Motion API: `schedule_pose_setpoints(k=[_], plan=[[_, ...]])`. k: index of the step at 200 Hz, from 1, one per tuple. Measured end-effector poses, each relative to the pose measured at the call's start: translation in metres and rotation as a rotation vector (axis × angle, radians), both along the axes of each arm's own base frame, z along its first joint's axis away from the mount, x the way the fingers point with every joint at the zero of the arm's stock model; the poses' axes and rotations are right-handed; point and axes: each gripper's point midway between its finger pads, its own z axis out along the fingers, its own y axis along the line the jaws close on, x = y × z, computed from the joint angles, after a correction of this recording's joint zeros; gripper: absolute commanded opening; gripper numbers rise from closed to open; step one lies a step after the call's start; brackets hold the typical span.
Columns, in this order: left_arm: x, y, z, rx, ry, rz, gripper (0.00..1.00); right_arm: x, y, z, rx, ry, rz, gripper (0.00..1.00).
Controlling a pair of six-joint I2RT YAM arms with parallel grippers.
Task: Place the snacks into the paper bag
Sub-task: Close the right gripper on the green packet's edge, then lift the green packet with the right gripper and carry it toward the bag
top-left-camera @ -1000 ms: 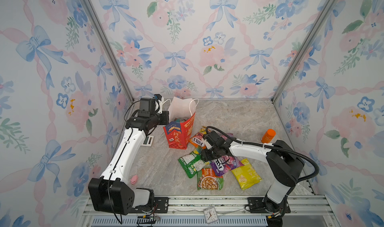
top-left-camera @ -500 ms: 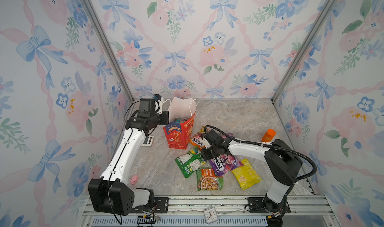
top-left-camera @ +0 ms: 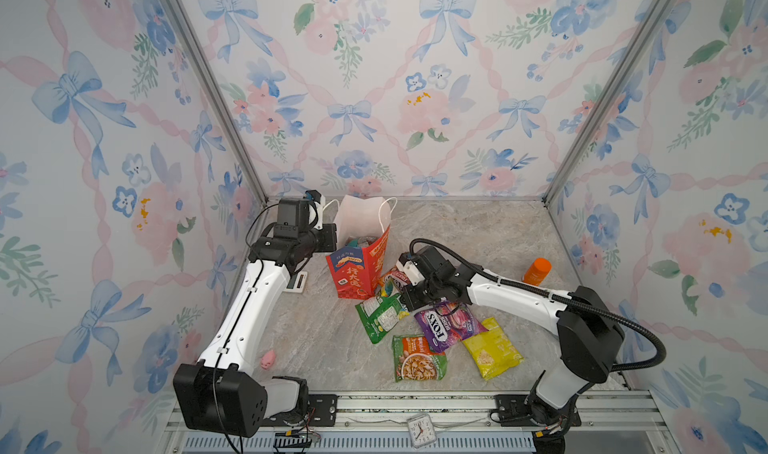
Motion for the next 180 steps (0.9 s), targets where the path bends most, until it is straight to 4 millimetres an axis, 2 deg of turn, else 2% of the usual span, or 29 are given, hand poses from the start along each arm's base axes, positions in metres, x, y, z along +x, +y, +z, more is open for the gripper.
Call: schedule_pose_setpoints(k=[70,110,144,180], plan=[[0.0,0.0,0.0,0.0,0.001,0.0,0.0,-0.003,0.005,0.052,0.078,-0.052,0.023,0.0],[0.0,0.0,0.0,0.0,0.001,0.0,0.0,-0.002,0.004,0.071,0.114,-0.064,0.018,0.0],[0.0,0.0,0.0,0.0,0.001,-0.001,0.0,0.006,-0.013,0.084,0.118,-0.069,-0.022,0.0],[0.0,0.0,0.0,0.0,0.001,-0.002,0.0,0.027,-0.033,0.11,0.127,-0.108,-0.089,0.0]])
